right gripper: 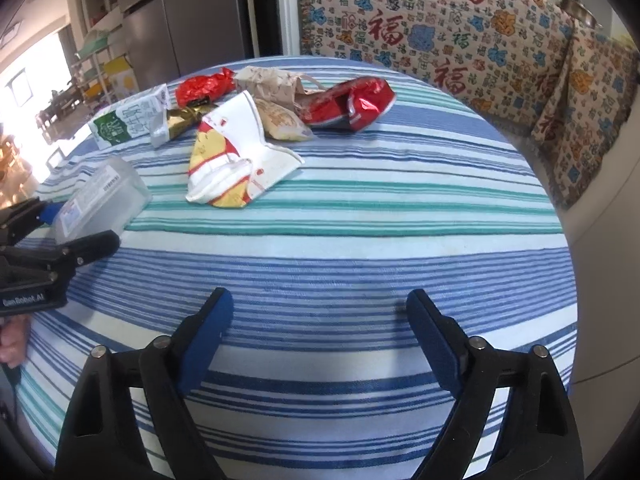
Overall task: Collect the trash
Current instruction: 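Grasp the clear plastic box with the left tool while the right tool grasps the white-red wrapper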
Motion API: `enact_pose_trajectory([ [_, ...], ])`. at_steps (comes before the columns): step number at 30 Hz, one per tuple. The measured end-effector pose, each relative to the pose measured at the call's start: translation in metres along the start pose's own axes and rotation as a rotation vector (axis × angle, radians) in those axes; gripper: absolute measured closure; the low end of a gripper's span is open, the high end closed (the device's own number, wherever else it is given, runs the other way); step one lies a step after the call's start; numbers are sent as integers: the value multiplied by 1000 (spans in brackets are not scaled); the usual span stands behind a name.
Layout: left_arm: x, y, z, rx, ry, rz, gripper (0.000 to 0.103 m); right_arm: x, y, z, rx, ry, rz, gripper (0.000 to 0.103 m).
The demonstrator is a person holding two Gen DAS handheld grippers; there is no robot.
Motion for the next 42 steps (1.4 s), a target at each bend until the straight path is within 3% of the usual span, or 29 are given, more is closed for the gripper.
enact_pose_trajectory([
  [2,-3,2,-2,-4,-4,0,26,11,0,-12,29,-3,16,17],
  [5,-5,4,-7,-12,-8,0,26,28,-5,-33,58,26,30,29],
  [13,-5,4,-8,-3,-3,-1,26,74,-25,-66,55,31,60,30],
  [17,-5,4,-8,-1,-4,-1,26,90,-43,-73,59,-12,16,30],
  [18,-5,4,-8,-2,-4,-1,26,91,-48,-74,57,-22,-3,33],
  [21,-5,4,-8,-3,-3,-1,26,84,-56,-74,37,-14,-49,78],
  [24,-5,4,-8,-4,-3,-1,26,69,-40,-71,49,17,-48,93],
  [33,-9,8,-4,-17,-4,0,27,9,7,-36,48,138,-84,92],
  [35,-13,12,-4,-37,-10,0,27,5,12,-30,37,145,-79,80],
  [36,-14,14,-7,-45,1,0,27,5,15,-29,33,151,-67,60],
  [37,-16,17,-10,-62,21,-1,27,7,18,-31,34,156,-49,50],
  [40,-15,23,-18,-125,69,-9,27,19,18,-42,57,148,-21,50],
  [42,-9,26,-19,-130,47,-15,27,31,12,-56,73,147,-6,50],
])
Point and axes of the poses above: each gripper's, at about its wrist camera, not at the fingertips, and y roughly against the way its jaws point, z to its right, x to its top, the point moved 8 cm from there along -y, roughly the way its jaws point, and after that the axes turned 1 degree about x, right-handed, at the moved point
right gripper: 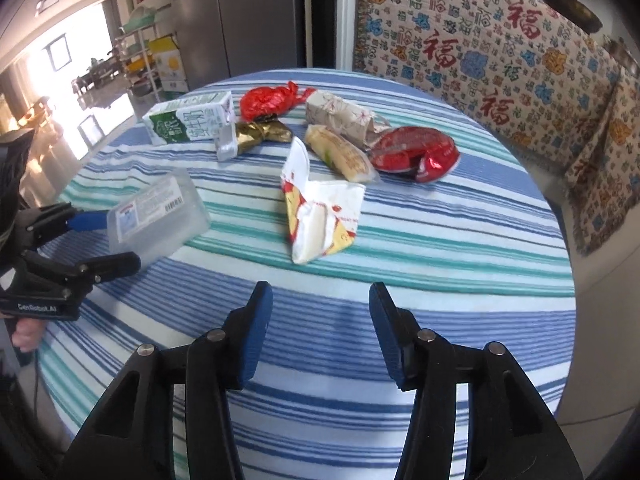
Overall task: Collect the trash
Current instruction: 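Grasp the clear plastic box with the left tool while the right tool grasps the white-red wrapper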
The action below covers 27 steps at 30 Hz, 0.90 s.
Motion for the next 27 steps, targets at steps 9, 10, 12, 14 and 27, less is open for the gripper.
enact_pose_trajectory([
  [9,18,-18,22,-14,-186,-98,27,47,-39,-28,-12,9,-34,50],
  [10,17,-22,21,2,-198,-107,27,50,-42,-30,-16,13,-44,50],
  [12,19,-27,20,28,-209,-112,27,55,-47,-32,-17,13,-56,51],
  [14,21,-27,16,29,-193,-105,27,56,-53,-31,-10,-1,-74,66],
  [27,23,-3,19,-1,-101,-30,42,32,17,-1,1,-111,10,98],
])
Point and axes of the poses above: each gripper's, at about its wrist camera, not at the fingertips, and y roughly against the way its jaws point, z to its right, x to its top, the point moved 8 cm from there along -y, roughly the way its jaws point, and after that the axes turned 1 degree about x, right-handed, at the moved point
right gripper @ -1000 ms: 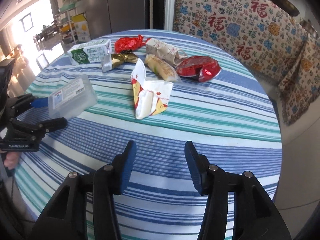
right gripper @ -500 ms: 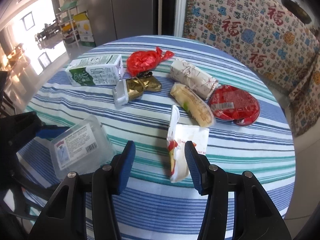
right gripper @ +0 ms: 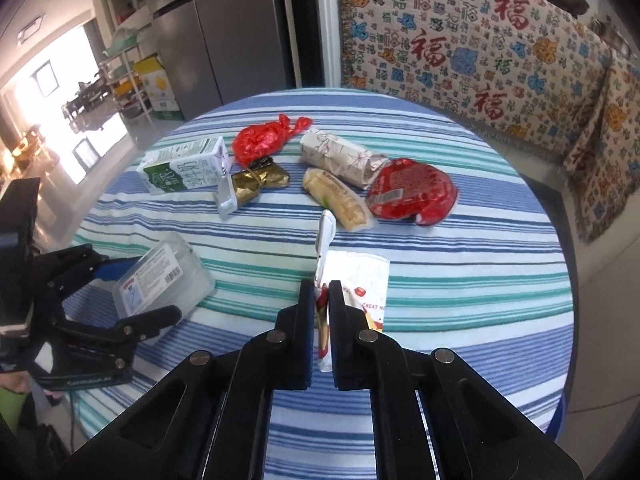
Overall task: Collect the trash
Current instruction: 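Carry the box and wrapper to the blue basket and release both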
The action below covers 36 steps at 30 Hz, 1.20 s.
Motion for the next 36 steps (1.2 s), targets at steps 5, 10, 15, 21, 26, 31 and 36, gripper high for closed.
enact_pose_trajectory([
  [5,9,10,30,-37,-12,21,42,-13,30,17,5,-34,28,98],
  [10,19,18,67,-61,-56,38,42,-31,54,39,-7,-69,42,98],
  [15,31,19,105,-90,-89,49,42,-47,73,65,-32,-106,55,98],
  [21,40,14,147,-125,-122,48,42,-69,98,105,-58,-175,77,98],
  [26,49,8,188,-163,-159,42,42,-87,121,140,-88,-223,94,98],
  [31,59,7,237,-212,-204,47,42,-109,144,183,-146,-281,99,98],
  [36,66,-1,297,-267,-263,38,42,-138,159,233,-198,-371,89,98],
])
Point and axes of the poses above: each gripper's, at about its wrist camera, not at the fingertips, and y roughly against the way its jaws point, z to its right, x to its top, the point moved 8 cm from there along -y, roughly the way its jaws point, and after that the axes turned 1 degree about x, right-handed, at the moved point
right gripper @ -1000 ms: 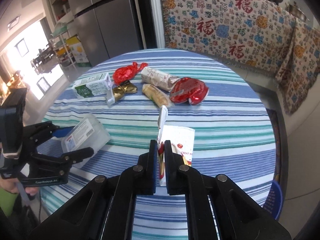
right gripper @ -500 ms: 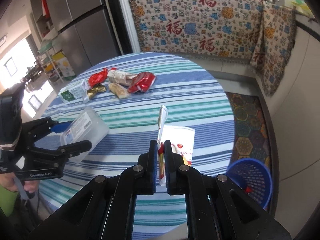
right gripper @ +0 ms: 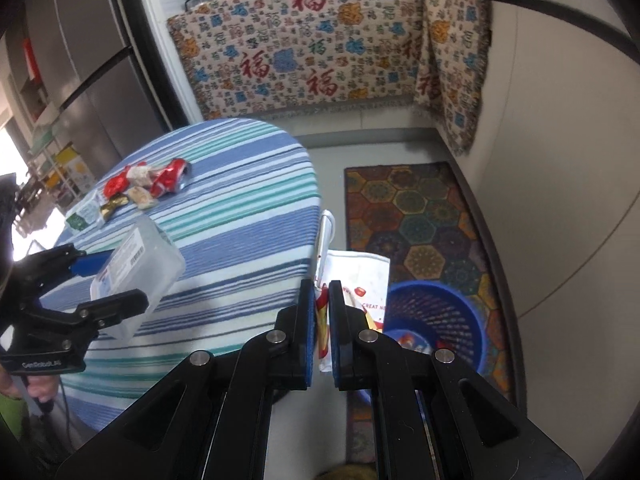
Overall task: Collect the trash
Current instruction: 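Carry the box and wrapper to the blue basket and release both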
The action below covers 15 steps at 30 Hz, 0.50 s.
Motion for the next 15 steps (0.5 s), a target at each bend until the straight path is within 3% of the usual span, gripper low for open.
enact_pose_trajectory([
  [7,14,-50,59,-61,-33,-38,42,-13,0,68,-53,-110,-1,98],
  [15,22,-107,98,-95,-15,-78,42,-30,-13,123,-75,-185,-10,98],
])
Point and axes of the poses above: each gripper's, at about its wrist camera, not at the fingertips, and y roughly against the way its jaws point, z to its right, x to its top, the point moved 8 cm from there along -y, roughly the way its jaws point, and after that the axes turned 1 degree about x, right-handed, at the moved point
